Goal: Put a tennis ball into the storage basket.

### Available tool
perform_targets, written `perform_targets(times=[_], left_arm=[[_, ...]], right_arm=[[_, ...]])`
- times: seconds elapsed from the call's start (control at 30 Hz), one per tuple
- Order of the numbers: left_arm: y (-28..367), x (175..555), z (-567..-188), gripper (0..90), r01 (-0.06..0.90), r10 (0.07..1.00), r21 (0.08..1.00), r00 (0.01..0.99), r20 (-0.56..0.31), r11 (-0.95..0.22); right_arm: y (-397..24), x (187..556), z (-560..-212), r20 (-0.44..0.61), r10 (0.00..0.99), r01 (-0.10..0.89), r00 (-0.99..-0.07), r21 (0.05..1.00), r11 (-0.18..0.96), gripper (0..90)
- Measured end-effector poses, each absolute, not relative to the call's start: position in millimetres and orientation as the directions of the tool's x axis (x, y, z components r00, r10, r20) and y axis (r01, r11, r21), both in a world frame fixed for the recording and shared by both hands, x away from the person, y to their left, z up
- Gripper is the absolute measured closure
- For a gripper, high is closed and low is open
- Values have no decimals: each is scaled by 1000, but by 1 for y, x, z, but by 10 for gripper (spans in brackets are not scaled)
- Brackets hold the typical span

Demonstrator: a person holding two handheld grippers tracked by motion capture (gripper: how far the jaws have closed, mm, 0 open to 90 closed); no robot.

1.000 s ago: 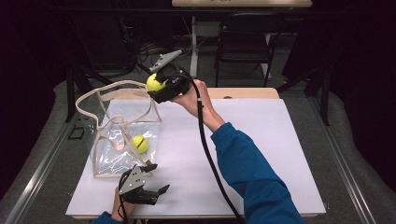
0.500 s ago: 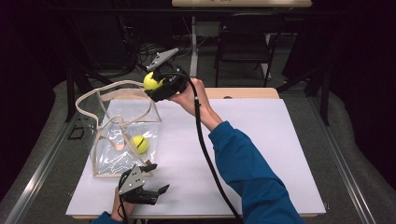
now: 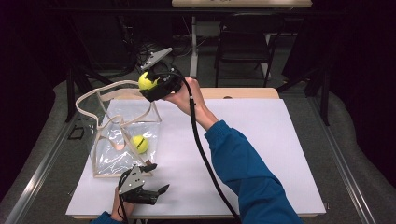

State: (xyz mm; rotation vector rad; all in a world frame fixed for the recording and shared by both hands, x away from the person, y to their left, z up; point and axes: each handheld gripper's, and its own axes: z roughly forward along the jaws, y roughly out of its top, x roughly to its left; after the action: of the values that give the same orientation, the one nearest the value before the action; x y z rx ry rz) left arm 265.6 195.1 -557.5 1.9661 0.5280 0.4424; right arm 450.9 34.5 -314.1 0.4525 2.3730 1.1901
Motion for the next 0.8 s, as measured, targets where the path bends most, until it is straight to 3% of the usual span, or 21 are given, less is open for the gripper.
perform_targets(times=[0.8], left_arm=[[195, 265, -557, 160, 167, 535, 903, 841, 80, -396]], right_arm=[[50, 457, -311, -231, 466, 92, -854, 815, 572, 264]])
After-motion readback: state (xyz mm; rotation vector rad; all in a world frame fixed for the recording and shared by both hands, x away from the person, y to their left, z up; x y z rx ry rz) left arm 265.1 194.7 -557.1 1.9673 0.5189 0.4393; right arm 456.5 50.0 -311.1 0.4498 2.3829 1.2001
